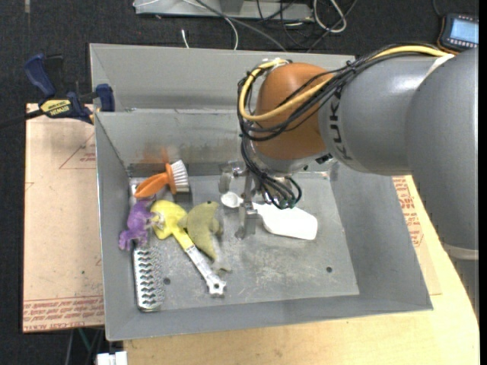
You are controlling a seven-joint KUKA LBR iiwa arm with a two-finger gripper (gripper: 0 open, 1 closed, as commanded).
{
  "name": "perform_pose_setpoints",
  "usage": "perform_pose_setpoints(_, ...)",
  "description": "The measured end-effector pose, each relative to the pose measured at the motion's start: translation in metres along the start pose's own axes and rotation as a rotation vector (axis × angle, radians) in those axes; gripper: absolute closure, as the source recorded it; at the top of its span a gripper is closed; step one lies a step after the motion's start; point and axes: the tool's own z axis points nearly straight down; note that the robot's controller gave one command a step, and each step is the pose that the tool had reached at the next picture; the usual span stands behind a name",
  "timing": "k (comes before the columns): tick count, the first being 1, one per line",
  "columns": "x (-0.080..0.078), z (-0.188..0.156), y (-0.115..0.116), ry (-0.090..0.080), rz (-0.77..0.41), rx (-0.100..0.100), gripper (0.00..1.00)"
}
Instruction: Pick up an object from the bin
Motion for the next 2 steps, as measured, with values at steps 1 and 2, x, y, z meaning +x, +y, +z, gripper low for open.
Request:
perform_pose_setpoints(1, 0.010, 0.037, 0.005, 0.001, -0.088, 0.001, 1.00)
perform_pose_setpoints(2, 0.012, 0.020, 0.009, -0.002, -0.140, 0.002, 1.00)
